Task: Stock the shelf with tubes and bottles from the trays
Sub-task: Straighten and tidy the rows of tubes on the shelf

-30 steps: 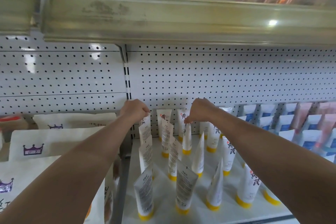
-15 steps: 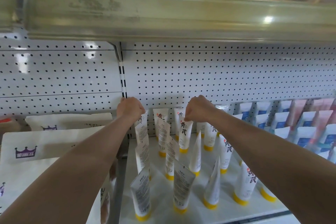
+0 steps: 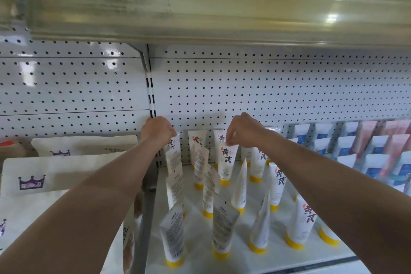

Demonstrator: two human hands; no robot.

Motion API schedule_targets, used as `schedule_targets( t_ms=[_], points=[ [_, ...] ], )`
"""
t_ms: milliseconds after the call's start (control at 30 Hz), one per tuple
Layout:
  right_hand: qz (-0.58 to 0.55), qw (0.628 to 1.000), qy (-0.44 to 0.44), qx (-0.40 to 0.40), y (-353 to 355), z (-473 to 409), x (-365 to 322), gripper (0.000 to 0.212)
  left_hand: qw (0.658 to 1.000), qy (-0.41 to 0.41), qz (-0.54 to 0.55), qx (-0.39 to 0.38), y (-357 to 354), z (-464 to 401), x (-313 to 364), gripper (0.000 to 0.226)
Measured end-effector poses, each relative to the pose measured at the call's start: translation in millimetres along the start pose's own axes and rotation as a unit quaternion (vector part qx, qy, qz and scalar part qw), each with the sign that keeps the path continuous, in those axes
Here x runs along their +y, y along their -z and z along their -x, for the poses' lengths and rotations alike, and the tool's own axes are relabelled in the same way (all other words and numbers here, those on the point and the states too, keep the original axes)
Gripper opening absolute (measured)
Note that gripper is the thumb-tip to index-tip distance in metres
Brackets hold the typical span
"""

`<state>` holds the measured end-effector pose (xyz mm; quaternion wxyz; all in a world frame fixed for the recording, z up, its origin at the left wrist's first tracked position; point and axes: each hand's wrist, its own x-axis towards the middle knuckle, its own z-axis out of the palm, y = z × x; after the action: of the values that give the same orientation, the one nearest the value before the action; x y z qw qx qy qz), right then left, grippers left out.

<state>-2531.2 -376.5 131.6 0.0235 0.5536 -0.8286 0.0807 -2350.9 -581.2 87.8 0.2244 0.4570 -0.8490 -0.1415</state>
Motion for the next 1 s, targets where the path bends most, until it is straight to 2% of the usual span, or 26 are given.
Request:
schedule_targets(
  t_ms=[133, 333, 767, 900, 1000],
  points=[
    [-0.001, 1.0, 0.011, -0.001, 0.3, -2.6, 1.5, 0.013, 1.0, -0.01, 0.01, -0.004, 1.1, 1.2, -2.0, 0.015],
    [-0.015, 1.0, 0.013, 0.003, -0.6, -3.0, 2.8, 0.013, 0.998, -0.031, 0.053, -0.015, -0.3, 0.4, -5.6, 0.031],
    [-0.012, 1.0, 0.01, -0.003, 0.0, -3.2, 1.8, 0.02, 0.996, -0.04, 0.084, -0.011, 1.8, 4.5, -1.8, 0.021],
    [-0.009, 1.0, 0.009, -0.001, -2.4, -4.9, 1.2, 0.019, 0.998, -0.03, 0.063, -0.01, 4.3, 5.3, 0.7, 0.005],
    [-0.01, 1.0, 0.011, 0.0, -2.6, -5.8, 0.4, 0.017, 0.998, -0.022, 0.052, -0.012, 4.3, 6.1, 1.0, 0.002]
  ],
)
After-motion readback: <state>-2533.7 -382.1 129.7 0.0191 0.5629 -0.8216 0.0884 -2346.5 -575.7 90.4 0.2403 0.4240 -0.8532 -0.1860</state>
